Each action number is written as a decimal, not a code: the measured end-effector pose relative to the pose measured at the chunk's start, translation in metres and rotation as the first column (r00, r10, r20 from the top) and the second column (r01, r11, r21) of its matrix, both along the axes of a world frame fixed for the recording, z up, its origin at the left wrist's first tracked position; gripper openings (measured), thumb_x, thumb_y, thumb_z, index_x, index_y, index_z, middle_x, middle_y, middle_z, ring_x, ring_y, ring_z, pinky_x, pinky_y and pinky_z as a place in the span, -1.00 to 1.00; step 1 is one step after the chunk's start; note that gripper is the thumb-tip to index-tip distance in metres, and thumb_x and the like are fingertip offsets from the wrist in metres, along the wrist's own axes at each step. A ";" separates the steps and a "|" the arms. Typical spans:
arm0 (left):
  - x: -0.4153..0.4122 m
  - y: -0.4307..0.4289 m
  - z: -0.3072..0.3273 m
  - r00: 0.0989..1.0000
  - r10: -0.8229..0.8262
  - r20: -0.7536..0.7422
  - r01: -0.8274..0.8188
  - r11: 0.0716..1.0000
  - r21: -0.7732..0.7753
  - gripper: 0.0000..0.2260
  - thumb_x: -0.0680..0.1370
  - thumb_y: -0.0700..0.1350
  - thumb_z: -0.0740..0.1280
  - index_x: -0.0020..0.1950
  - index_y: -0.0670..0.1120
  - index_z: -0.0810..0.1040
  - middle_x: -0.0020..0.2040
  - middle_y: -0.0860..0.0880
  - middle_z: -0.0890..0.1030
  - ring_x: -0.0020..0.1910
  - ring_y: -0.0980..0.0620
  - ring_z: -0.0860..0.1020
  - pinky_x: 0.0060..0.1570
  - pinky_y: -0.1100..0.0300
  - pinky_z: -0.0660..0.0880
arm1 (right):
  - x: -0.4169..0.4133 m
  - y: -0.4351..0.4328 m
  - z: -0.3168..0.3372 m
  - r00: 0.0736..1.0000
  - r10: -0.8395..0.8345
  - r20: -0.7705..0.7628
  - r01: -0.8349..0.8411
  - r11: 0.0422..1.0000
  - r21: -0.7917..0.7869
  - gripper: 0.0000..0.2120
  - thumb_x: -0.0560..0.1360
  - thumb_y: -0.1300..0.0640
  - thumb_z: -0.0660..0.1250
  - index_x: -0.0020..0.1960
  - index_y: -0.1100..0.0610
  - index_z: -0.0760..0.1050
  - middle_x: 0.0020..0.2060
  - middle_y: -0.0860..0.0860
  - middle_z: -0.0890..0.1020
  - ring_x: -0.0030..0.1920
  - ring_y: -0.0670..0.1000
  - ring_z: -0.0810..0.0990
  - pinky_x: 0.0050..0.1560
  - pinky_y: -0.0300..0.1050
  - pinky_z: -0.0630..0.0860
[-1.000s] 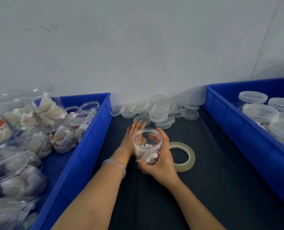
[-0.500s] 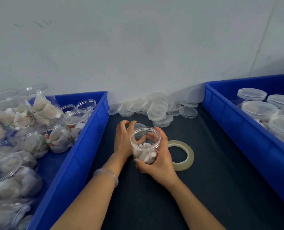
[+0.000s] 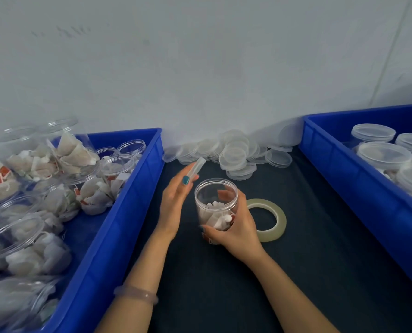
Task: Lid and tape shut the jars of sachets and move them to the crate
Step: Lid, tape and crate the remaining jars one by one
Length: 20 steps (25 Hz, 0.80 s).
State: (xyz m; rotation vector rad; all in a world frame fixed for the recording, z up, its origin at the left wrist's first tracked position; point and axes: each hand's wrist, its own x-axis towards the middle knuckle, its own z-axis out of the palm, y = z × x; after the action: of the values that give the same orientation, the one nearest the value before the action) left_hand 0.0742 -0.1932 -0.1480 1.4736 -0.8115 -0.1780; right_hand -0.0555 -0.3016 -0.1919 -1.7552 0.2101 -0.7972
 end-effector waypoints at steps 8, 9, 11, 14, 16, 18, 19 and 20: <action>-0.033 0.016 0.041 0.802 -0.173 0.571 -0.147 0.871 0.469 -0.43 0.44 0.21 0.44 0.43 0.18 0.45 0.16 0.10 0.32 0.16 0.19 0.40 0.18 0.19 0.50 | 0.000 0.002 0.002 1.000 0.014 0.025 -0.015 0.998 0.055 -0.12 0.25 0.06 0.65 0.44 -0.04 0.27 0.19 -0.18 0.59 0.22 -0.11 0.60 0.11 -0.27 0.55; -0.036 0.016 0.043 0.790 -0.142 0.596 -0.214 0.847 0.486 -0.41 0.40 0.29 0.40 0.41 0.21 0.45 0.13 0.11 0.31 0.11 0.18 0.42 0.10 0.18 0.53 | 0.000 0.002 0.002 1.000 0.012 0.020 -0.013 0.998 0.058 -0.13 0.25 0.05 0.64 0.43 -0.05 0.27 0.18 -0.19 0.60 0.21 -0.12 0.60 0.09 -0.29 0.54; -0.047 0.014 0.046 0.745 -0.042 0.665 -0.396 0.774 0.493 -0.35 0.31 0.47 0.24 0.34 0.24 0.44 0.06 0.10 0.28 -0.01 0.15 0.44 -0.08 0.21 0.52 | -0.001 0.002 0.002 1.000 0.012 0.012 -0.013 0.998 0.062 -0.16 0.24 0.06 0.62 0.40 -0.10 0.28 0.14 -0.22 0.61 0.15 -0.13 0.62 0.02 -0.32 0.54; -0.069 0.002 0.043 0.665 0.098 0.740 -0.611 0.641 0.464 -0.31 0.30 0.53 0.10 0.27 0.15 0.42 0.00 0.05 0.24 -0.06 0.06 0.41 -0.09 0.17 0.45 | 0.000 0.000 -0.001 0.999 0.035 0.007 -0.035 0.998 0.060 -0.17 0.24 0.19 0.59 0.40 -0.04 0.28 0.11 -0.25 0.59 0.11 -0.12 0.63 -0.06 -0.26 0.57; -0.082 -0.004 0.039 0.622 0.161 0.766 -0.695 0.565 0.445 -0.31 0.35 0.51 0.06 0.27 0.09 0.42 0.00 0.00 0.26 -0.04 -0.01 0.41 -0.06 0.11 0.43 | 0.001 0.000 0.000 0.999 0.043 0.011 -0.043 0.998 0.049 -0.18 0.26 0.27 0.59 0.41 0.03 0.29 0.13 -0.23 0.59 0.13 -0.14 0.62 -0.04 -0.31 0.55; -0.087 -0.006 0.043 0.605 0.189 0.773 -0.731 0.516 0.446 -0.32 0.37 0.48 0.05 0.29 0.06 0.40 0.05 -0.07 0.34 0.03 -0.07 0.44 0.03 0.06 0.41 | 0.002 0.000 0.001 0.999 0.044 0.022 -0.044 0.999 0.027 -0.22 0.28 0.27 0.58 0.40 0.09 0.32 0.16 -0.19 0.59 0.17 -0.14 0.60 0.01 -0.38 0.51; -0.084 -0.007 0.045 0.618 0.157 0.770 -0.714 0.523 0.466 -0.32 0.39 0.47 0.07 0.33 0.07 0.38 0.16 -0.12 0.35 0.16 -0.13 0.43 0.14 0.01 0.40 | 0.002 0.000 0.002 0.999 0.040 0.024 -0.041 0.999 0.021 -0.22 0.27 0.26 0.59 0.40 0.08 0.33 0.17 -0.18 0.58 0.17 -0.14 0.60 0.01 -0.39 0.50; -0.078 -0.008 0.048 0.635 0.069 0.770 -0.663 0.560 0.496 -0.33 0.41 0.44 0.12 0.40 0.11 0.33 0.34 -0.17 0.29 0.34 -0.16 0.35 0.30 -0.06 0.35 | 0.002 0.000 0.002 0.999 0.036 0.028 -0.037 0.999 0.022 -0.21 0.26 0.25 0.59 0.40 0.06 0.32 0.16 -0.21 0.58 0.17 -0.15 0.60 0.01 -0.38 0.51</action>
State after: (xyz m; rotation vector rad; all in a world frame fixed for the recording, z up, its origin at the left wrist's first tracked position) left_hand -0.0040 -0.2008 -0.0996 2.6004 -0.9994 0.5043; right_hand -0.0538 -0.3013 -0.1898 -1.7214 0.1670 -0.7896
